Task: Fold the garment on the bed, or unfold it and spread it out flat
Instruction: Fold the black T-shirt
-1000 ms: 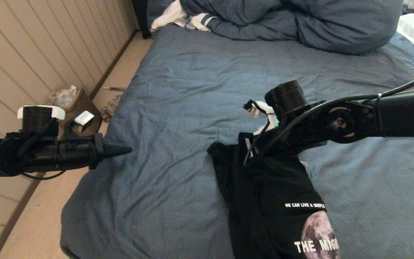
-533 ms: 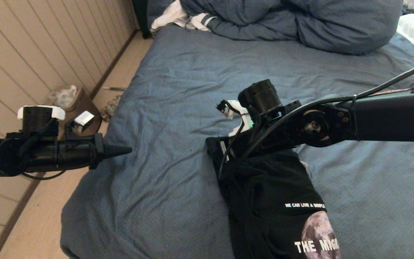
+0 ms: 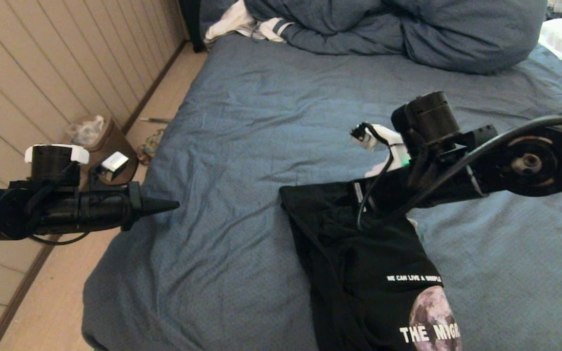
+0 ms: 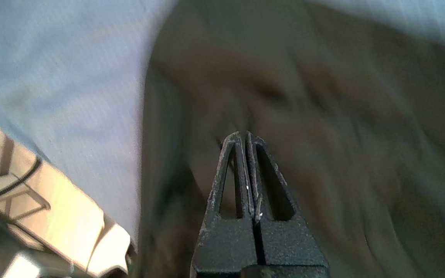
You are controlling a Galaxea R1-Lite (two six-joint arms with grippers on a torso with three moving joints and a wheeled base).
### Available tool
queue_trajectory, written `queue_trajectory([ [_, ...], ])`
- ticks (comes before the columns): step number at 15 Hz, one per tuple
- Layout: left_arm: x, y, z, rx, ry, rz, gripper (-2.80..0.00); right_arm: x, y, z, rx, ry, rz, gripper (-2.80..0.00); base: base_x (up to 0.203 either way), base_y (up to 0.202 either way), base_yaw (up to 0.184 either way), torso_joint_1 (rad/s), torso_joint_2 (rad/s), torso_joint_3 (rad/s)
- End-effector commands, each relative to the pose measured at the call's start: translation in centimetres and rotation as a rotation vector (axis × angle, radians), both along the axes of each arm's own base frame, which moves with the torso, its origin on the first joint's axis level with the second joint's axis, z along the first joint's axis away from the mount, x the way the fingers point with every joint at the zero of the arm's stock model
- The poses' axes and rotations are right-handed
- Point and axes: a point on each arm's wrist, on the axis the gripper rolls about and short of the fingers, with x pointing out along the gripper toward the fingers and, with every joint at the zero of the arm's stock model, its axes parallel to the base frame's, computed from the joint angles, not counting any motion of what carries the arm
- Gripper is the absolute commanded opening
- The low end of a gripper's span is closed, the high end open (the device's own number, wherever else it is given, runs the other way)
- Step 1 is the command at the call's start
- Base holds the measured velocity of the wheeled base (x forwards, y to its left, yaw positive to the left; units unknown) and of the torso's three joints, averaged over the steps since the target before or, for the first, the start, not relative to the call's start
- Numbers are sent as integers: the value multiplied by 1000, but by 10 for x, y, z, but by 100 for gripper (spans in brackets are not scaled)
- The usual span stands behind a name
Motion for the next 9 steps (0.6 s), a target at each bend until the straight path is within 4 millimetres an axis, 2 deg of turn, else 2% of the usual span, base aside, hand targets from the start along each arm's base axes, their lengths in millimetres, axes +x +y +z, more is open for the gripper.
queue_trajectory([
  [1,0,0,-1,-4,3,-3,-280,-28,-28,1,-4,9,-37,-280,0,0,0,0,0,0],
  [4,0,0,-1,-4,6,-3,-280,-43,-41,-19,-44,75,-53,-280,0,0,0,0,0,0],
  [7,0,0,-1,-4,6,-3,-280,-47,-41,-38,-79,128,-35,-280,0,0,0,0,0,0],
  [9,0,0,-1,-4,5,-3,-280,-41,-35,-46,-93,156,-24,-280,0,0,0,0,0,0],
])
